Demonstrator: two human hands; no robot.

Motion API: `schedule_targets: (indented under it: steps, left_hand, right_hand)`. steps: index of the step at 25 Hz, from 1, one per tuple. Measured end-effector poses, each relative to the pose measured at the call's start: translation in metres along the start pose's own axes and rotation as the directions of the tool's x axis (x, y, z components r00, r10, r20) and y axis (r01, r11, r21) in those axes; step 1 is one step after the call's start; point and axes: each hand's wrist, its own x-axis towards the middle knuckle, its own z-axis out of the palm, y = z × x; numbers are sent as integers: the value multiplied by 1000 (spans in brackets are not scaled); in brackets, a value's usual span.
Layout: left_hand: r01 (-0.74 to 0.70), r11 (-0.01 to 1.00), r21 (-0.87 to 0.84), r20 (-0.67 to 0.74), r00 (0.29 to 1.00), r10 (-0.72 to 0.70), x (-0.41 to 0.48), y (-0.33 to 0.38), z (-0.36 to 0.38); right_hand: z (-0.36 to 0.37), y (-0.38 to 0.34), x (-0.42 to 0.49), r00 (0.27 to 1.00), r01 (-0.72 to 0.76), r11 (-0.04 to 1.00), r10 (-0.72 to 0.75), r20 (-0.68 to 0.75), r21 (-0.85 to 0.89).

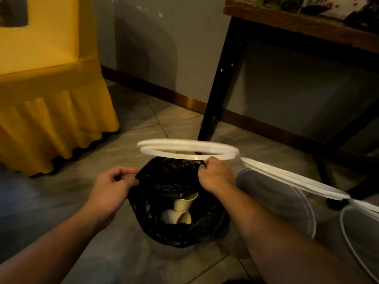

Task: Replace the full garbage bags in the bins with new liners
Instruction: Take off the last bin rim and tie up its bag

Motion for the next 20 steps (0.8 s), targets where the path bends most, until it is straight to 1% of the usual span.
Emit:
schedule_targets:
  steps: [1,2,5,7,8,10,12,15,16,18,20]
  left_hand:
    - [-33,999,11,-4,999,33,-2,4,1]
    - [-49,999,10,12,999,48,-4,8,2]
    - [16,999,39,66,998,-18,-14,13,2]
    - [68,990,127,115,990,-82,-20,13,3]
    - [60,981,184,144,986,-87,-23,12,4]
    - [-3,962,273,193,980,-52,-27,12,6]
    - [-53,954,294,223,975,-15,-30,17,5]
    - [-146,957,249,250,965,82,-34,24,7]
    - [-181,950,255,231,965,121,-34,26,8]
    - [-260,918,300,191,959,209,-32,28,10]
    - [-326,884,335,182,943,278,-31,30,12]
  right_hand:
    - [-1,-1,2,1000,20,999,-21,-8,-37]
    - [-1,-3,3,1000,31,999,-31,-4,-37]
    - [2,-1,11,1000,29,1000,-29,4,0]
    - [1,1,20,997,45,999,-45,58,-1]
    - [1,3,24,994,50,998,-53,100,31]
    - [2,8,30,986,48,994,-63,153,99]
    - [4,13,31,992,40,993,-52,111,114]
    - [5,19,25,998,61,984,-56,-32,167]
    - [5,19,21,994,90,983,-78,-78,163]
    - [3,17,14,979,167,981,-153,-137,97]
    - [1,15,8,966,238,967,-225,-128,96]
